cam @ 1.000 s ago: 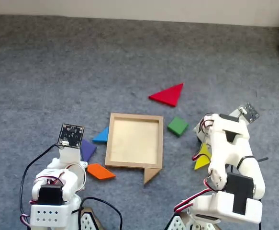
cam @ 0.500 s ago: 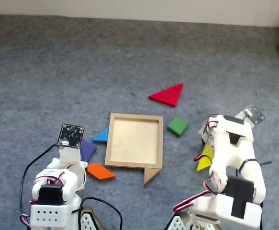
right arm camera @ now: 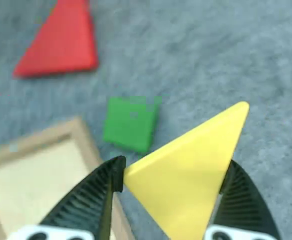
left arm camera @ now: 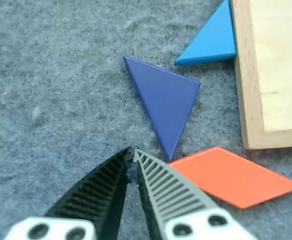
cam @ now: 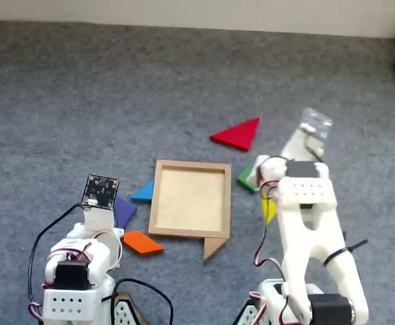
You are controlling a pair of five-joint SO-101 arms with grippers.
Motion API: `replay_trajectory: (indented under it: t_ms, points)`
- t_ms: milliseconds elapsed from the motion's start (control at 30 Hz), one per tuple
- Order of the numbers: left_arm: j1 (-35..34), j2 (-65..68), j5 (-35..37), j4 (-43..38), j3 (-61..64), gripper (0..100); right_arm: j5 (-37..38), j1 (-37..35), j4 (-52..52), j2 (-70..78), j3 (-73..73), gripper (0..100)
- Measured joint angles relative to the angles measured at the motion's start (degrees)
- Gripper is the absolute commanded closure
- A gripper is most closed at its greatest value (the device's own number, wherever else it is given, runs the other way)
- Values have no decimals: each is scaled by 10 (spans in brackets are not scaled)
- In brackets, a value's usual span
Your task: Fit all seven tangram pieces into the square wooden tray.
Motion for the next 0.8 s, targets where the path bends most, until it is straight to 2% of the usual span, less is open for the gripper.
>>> replay_trajectory:
  t_ms: [167,433,800]
  points:
    - [0,0,0,0,0,995,69,-92,52,23,-70,811]
    - [0,0,0,0,0,995,135,-199,66,173,-171,811]
    - [0,0,0,0,0,995,138,-244,66,324,-244,806]
